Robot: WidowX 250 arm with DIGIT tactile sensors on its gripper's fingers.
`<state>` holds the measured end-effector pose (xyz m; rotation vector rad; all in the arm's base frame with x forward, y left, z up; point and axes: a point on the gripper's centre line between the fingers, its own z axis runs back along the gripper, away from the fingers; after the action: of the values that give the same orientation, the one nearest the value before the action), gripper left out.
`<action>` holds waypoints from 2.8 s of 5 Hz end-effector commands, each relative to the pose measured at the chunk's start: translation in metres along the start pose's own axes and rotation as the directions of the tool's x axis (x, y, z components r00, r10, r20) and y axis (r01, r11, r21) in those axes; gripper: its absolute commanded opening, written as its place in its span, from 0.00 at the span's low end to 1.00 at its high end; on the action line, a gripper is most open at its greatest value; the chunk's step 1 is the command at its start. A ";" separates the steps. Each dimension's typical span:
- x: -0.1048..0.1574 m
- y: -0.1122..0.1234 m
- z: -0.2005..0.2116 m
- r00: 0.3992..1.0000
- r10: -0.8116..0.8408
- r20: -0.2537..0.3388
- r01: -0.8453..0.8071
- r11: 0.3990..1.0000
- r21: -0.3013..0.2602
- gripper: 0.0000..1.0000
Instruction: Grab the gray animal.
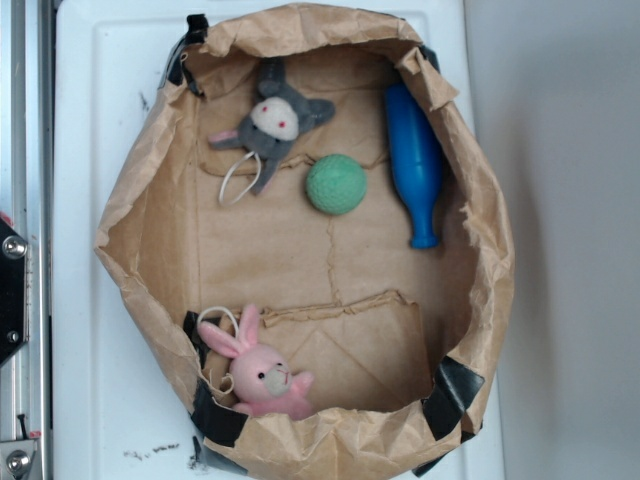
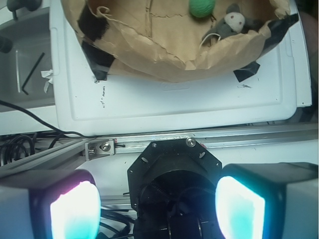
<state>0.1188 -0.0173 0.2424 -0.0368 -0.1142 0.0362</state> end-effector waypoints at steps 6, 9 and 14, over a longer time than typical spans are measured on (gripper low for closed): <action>0.140 0.072 -0.083 1.000 -0.008 0.013 0.007 0.996 0.086 1.00; 0.172 0.093 -0.102 0.999 0.048 -0.008 -0.047 0.995 0.090 1.00; 0.131 0.110 -0.114 0.898 0.365 0.247 -0.391 0.918 0.063 1.00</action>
<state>0.2577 0.0883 0.1278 0.0456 -0.2889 0.4230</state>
